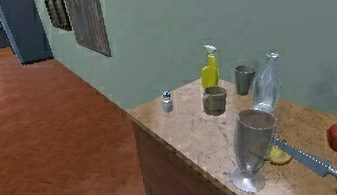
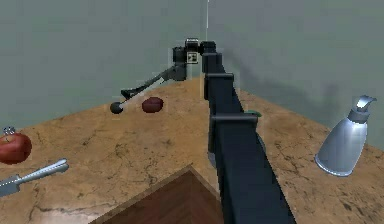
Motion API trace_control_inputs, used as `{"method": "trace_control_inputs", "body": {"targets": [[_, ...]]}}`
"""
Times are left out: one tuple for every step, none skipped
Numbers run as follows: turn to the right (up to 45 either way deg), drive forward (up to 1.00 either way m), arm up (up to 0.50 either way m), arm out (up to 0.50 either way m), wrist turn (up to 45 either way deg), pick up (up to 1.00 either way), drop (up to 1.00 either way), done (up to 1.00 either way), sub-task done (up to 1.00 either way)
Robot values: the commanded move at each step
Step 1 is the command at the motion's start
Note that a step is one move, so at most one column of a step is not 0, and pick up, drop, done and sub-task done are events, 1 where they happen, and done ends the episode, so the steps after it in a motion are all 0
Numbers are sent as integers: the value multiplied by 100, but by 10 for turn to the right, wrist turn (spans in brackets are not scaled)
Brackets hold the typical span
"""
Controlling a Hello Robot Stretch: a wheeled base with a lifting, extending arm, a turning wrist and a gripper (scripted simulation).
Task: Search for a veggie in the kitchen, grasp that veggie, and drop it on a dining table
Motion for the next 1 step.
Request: {"method": "trace_control_inputs", "body": {"targets": [[0, 0, 0, 0, 360, 0, 0, 0, 0]]}}
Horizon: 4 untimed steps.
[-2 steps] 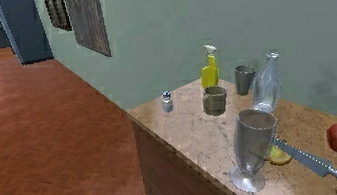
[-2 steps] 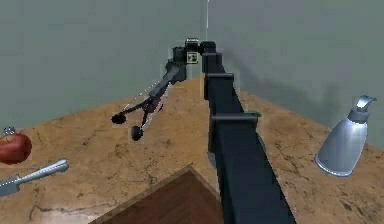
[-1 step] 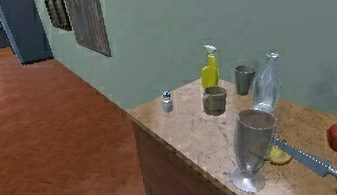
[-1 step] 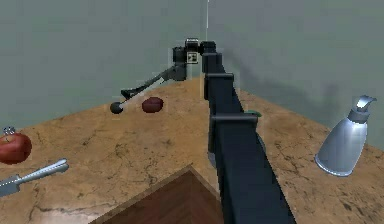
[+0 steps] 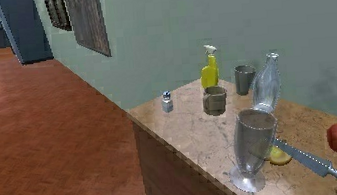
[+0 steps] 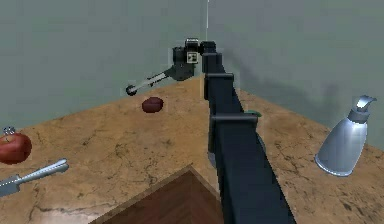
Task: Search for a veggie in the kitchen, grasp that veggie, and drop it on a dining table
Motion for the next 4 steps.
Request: {"method": "trace_control_inputs", "body": {"targets": [[0, 0, -12, 0, 0, 0, 0, 0, 0], [0, 0, 0, 0, 0, 100, 0, 0, 0], [0, 0, 10, 0, 0, 0, 0, 0, 0], [0, 0, -10, 0, 0, 0, 0, 0, 0]]}}
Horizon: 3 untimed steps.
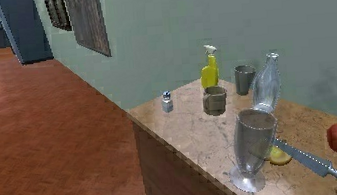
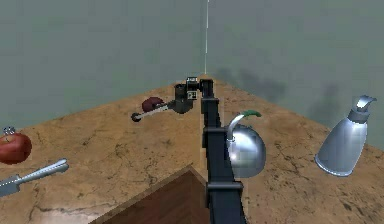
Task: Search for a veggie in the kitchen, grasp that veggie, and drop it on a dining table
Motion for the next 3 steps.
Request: {"method": "trace_control_inputs", "body": {"targets": [[0, 0, 10, 0, 0, 0, 0, 0, 0], [0, 0, 2, 0, 0, 0, 0, 0, 0], [0, 0, 0, 0, -450, 0, 0, 0, 0]]}}
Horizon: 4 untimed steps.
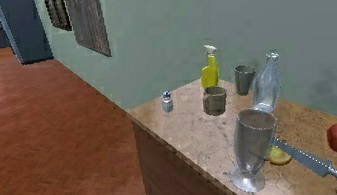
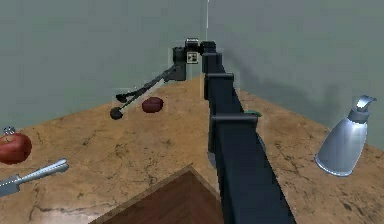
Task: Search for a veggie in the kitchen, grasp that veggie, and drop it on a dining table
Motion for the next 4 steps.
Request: {"method": "trace_control_inputs", "body": {"targets": [[0, 0, 0, 0, -300, 0, 0, 0, 0], [0, 0, 0, -48, 0, 0, 0, 0, 0], [450, 0, 0, 0, 0, 0, 0, 0, 0], [450, 0, 0, 0, 0, 0, 0, 0, 0]]}}
